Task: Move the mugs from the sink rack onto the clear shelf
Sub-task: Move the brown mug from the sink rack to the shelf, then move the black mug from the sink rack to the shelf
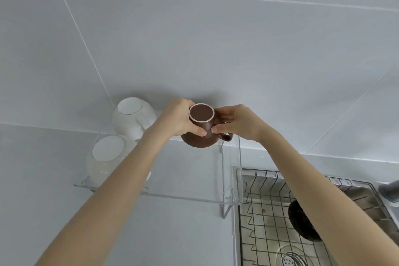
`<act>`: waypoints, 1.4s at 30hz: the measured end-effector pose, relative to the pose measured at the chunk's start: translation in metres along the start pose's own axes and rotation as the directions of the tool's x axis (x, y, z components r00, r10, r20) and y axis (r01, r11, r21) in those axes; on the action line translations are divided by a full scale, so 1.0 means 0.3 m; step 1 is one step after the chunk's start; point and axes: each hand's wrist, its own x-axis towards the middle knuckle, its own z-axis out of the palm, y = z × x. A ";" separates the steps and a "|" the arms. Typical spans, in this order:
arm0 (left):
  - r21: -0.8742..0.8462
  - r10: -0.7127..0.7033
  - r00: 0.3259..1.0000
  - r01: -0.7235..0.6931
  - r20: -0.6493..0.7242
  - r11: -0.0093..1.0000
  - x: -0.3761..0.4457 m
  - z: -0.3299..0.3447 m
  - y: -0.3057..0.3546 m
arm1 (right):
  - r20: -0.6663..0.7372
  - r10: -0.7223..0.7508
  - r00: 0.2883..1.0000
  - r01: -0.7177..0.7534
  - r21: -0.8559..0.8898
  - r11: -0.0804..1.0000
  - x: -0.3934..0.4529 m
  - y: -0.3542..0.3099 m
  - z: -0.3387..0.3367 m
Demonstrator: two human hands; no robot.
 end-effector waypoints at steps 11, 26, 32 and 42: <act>-0.072 0.349 0.925 -0.362 -0.149 0.930 -0.197 0.160 0.299 | -0.299 -0.008 0.954 0.045 0.115 0.992 -0.371 0.091 -0.161; -0.234 0.192 0.859 -0.087 0.475 0.968 -0.225 0.944 0.393 | -0.274 0.479 0.834 -0.516 -0.082 0.852 -0.788 0.782 -0.181; -0.237 0.148 0.887 -0.045 0.437 0.970 -0.190 1.107 0.379 | -0.217 0.459 0.861 -0.478 -0.038 0.878 -0.749 0.892 -0.140; -0.221 0.134 0.904 -0.045 0.405 0.974 -0.171 1.125 0.366 | -0.296 0.410 0.863 -0.433 -0.013 0.901 -0.744 0.916 -0.136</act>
